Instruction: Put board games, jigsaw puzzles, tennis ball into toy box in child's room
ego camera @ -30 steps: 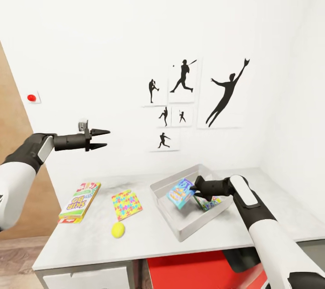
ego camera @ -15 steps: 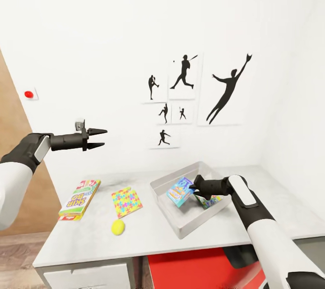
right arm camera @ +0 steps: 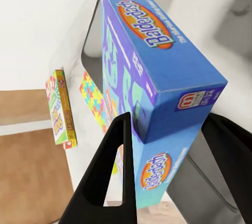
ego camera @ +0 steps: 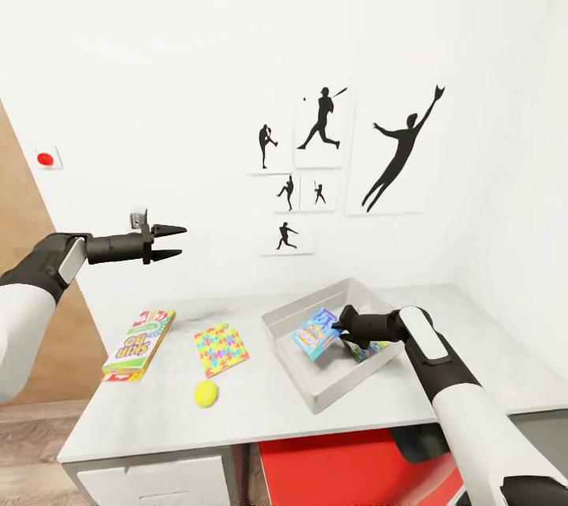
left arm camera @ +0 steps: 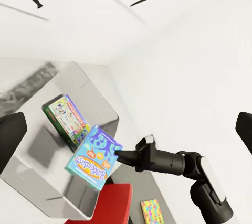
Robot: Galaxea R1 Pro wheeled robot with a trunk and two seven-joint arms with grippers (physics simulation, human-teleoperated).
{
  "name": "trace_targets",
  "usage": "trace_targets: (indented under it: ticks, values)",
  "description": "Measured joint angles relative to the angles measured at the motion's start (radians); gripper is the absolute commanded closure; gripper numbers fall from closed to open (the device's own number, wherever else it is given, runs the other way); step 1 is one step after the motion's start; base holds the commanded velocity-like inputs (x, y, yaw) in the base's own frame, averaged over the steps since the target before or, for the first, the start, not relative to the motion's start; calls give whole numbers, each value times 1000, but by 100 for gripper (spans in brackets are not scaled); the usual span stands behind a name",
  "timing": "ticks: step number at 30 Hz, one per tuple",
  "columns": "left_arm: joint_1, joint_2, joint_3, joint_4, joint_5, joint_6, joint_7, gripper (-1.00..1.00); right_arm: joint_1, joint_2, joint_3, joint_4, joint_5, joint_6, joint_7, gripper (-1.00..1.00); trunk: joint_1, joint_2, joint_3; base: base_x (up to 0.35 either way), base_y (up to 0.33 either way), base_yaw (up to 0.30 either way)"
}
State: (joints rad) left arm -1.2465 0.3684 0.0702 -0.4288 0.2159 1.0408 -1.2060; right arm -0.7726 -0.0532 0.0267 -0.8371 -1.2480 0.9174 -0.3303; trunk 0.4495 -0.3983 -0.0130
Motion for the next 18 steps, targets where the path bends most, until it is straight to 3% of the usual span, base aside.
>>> trace_targets:
  ticks: [18]
  values:
    - [0, 0, 0, 0, 0, 0, 0, -100, 1, 2, 7, -1, 0, 0, 0, 100, 0, 1, -28, 0, 0, 0]
